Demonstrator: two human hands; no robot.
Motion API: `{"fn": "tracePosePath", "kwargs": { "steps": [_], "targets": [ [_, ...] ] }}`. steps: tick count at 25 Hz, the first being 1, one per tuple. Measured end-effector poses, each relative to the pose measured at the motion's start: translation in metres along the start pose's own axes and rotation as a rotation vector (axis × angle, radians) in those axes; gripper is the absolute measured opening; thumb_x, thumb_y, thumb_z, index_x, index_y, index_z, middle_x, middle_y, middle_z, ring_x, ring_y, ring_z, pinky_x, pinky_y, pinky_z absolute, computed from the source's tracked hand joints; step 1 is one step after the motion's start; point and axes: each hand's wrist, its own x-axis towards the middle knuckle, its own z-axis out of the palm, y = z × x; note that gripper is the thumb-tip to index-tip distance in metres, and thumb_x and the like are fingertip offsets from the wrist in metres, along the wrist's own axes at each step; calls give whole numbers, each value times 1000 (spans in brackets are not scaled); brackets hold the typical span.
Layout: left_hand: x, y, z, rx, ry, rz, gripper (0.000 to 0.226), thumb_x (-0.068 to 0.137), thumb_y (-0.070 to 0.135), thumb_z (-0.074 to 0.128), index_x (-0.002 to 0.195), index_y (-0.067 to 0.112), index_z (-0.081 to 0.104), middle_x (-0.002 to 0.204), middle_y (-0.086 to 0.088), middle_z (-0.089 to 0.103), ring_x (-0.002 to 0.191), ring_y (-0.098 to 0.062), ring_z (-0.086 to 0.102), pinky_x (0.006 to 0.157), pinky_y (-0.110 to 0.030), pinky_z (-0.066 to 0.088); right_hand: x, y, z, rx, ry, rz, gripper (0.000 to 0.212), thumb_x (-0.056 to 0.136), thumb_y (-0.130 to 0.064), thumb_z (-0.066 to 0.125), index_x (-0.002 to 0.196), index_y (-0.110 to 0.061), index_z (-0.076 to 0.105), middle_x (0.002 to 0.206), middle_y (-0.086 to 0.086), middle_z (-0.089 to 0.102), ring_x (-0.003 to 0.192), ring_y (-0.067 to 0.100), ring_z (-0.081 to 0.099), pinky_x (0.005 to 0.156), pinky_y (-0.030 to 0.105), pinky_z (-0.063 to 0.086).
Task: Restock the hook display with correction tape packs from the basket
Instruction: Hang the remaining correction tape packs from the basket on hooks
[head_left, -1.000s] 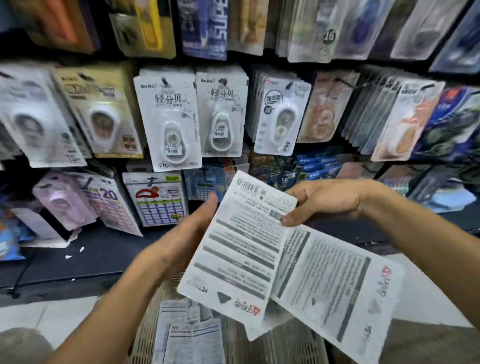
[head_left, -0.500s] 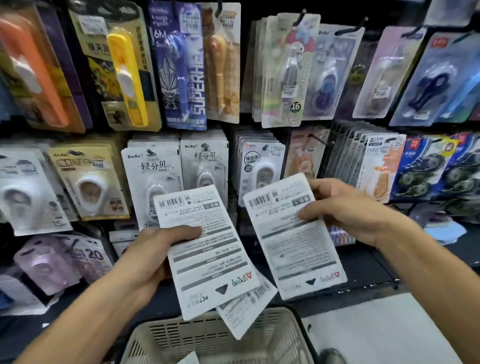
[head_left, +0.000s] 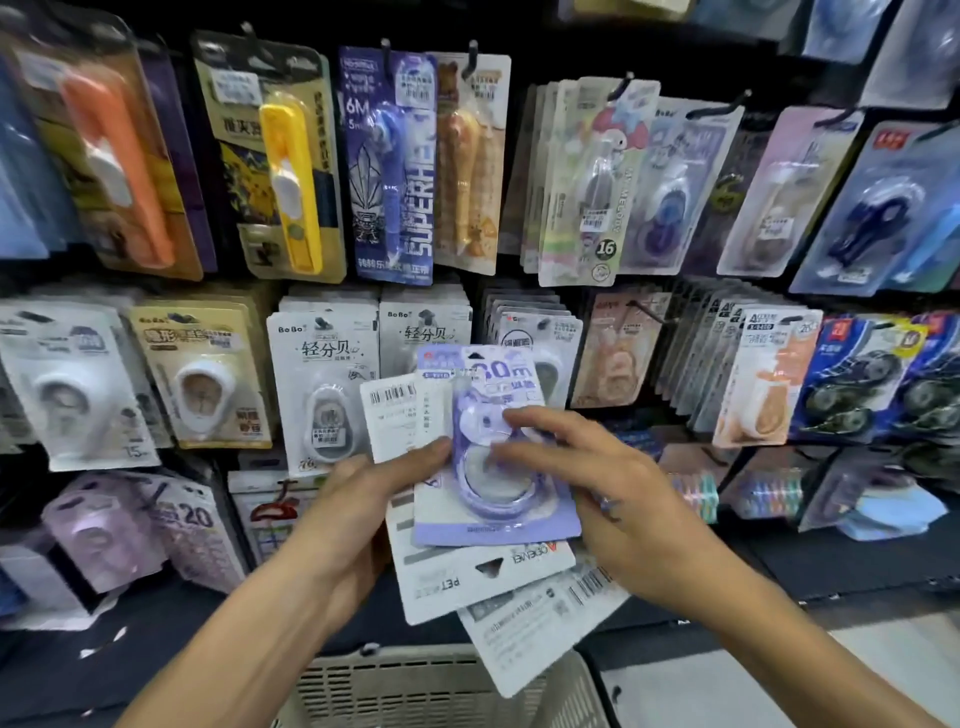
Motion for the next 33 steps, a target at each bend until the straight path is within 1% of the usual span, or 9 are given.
{"fn": "tracePosePath", "kwargs": {
  "steps": [2, 4, 7, 14, 18, 23, 26, 29, 33],
  "targets": [
    [1, -2, 3, 28, 37, 59, 49, 61, 22, 80, 108, 11, 78, 105, -11, 79, 91, -31, 77, 86, -43, 58, 5, -4, -4, 497, 177, 351, 54, 98, -1, 53, 123, -47, 67, 136, -19, 62, 128, 5, 58, 99, 25, 51],
    [0, -5, 8, 95, 58, 122, 37, 58, 28, 82, 95, 20, 82, 99, -4, 81, 86, -24, 78, 75, -36, 59, 4, 1, -5, 804, 213, 632, 26, 90, -31, 70, 115, -36, 71, 118, -7, 74, 100, 12, 73, 72, 26, 58],
    [-2, -9, 18, 192, 25, 224, 30, 53, 37, 83, 83, 40, 81, 90, 7, 81, 81, -11, 78, 58, -18, 57, -2, 8, -8, 741, 22, 735, 52, 72, -24, 86, 118, -15, 65, 106, 6, 78, 87, 22, 76, 58, 24, 55],
    [0, -4, 17, 197, 43, 252, 35, 52, 49, 83, 86, 42, 79, 93, 8, 81, 82, -15, 78, 63, -24, 58, -18, 57, -69, 603, 676, 883, 32, 93, -11, 68, 125, -12, 64, 109, 3, 77, 88, 17, 75, 73, 34, 61],
    [0, -4, 18, 177, 34, 245, 32, 53, 46, 83, 84, 40, 80, 91, 6, 81, 79, -17, 79, 54, -18, 58, -27, 69, -77, 415, 886, 886, 24, 93, -17, 71, 111, -28, 60, 84, -15, 69, 49, -5, 62, 36, 16, 40],
    [-1, -4, 20, 159, 17, 237, 31, 53, 44, 83, 84, 40, 80, 92, 5, 81, 80, -19, 79, 57, -21, 59, -18, 71, -77, 295, 906, 853, 10, 91, -25, 74, 83, -23, 69, 91, -1, 70, 82, 17, 66, 65, 31, 45],
    [-1, -3, 18, 137, 46, 240, 31, 53, 42, 83, 84, 40, 80, 93, 5, 81, 81, -18, 79, 65, -29, 57, -21, 75, -81, 300, 870, 927, 11, 87, -28, 78, 79, -22, 75, 90, 1, 75, 63, 18, 59, 51, 27, 41],
    [-1, -1, 15, 110, 58, 253, 32, 54, 40, 83, 86, 35, 81, 96, 3, 81, 83, -19, 79, 70, -33, 56, -23, 77, -82, 361, 825, 973, 4, 91, -23, 75, 94, -20, 74, 104, 2, 73, 79, 20, 68, 59, 30, 54],
    [-2, 2, 13, 99, 41, 310, 37, 55, 40, 82, 91, 33, 81, 103, 4, 80, 92, -14, 77, 81, -33, 53, -18, 63, -65, 116, 569, 1001, 34, 92, -24, 72, 124, -16, 63, 116, -4, 62, 102, 17, 61, 89, 37, 53]
  ]
}}
